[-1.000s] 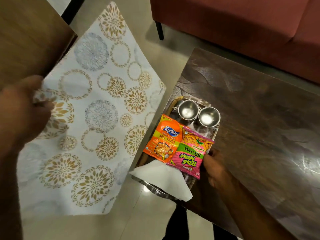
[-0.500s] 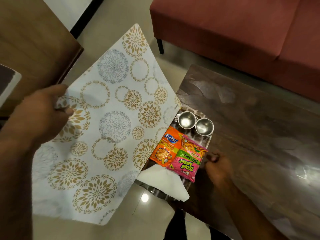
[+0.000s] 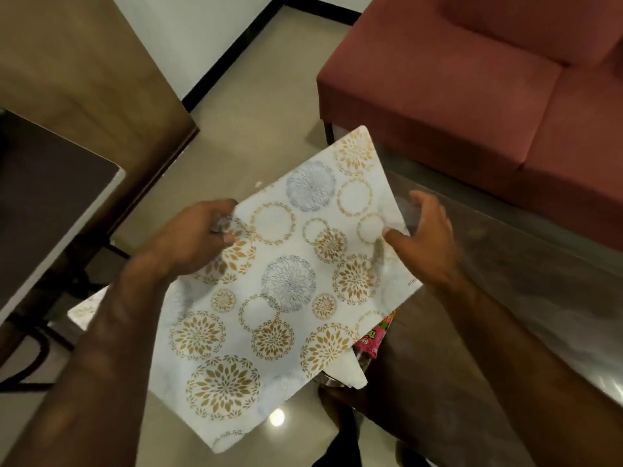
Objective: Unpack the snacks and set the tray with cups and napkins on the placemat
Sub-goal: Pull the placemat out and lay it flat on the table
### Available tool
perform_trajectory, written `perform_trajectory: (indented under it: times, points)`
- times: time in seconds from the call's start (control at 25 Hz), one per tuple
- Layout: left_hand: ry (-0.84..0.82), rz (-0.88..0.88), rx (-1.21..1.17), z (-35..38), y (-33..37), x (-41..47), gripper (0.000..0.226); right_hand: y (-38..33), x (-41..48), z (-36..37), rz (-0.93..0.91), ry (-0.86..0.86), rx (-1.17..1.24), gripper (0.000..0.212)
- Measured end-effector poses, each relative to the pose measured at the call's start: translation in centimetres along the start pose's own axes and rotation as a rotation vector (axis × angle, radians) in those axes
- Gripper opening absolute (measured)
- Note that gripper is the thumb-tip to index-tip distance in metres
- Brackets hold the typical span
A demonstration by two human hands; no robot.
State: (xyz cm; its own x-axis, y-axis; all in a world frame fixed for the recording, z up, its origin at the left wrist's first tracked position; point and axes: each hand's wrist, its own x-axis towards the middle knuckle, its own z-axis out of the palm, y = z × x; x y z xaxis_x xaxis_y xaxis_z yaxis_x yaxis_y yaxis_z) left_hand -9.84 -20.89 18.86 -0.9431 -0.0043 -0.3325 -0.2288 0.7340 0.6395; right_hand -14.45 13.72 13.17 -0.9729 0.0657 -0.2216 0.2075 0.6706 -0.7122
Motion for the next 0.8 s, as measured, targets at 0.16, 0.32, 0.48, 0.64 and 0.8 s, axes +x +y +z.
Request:
perform_trajectory:
  times: [0.16,0.32,0.48,0.64,0.8]
  points:
    - [-0.102,0.063,0.007,0.2,1.7,-0.7,0.023,-1.8,-0.9,-2.4,0.121,-0.182,0.248,0.053]
    - [-0.140,0.068,-0.009,0.2,2.5,-0.8,0.023,-1.0,-2.3,-5.1,0.117,-0.171,0.303,0.018]
    - [-0.191,0.068,-0.143,0.1,3.1,-1.2,0.014,-0.9,-3.3,-8.0,0.070,-0.126,0.382,0.023]
    - [-0.185,0.057,-0.013,-1.6,2.0,-1.3,0.029,0.0,-3.4,-10.5,0.112,-0.008,0.436,0.022]
    - [-0.023,-0.030,0.002,-3.5,0.2,-2.0,0.030,1.8,-3.5,-13.3,0.161,0.090,0.466,0.024]
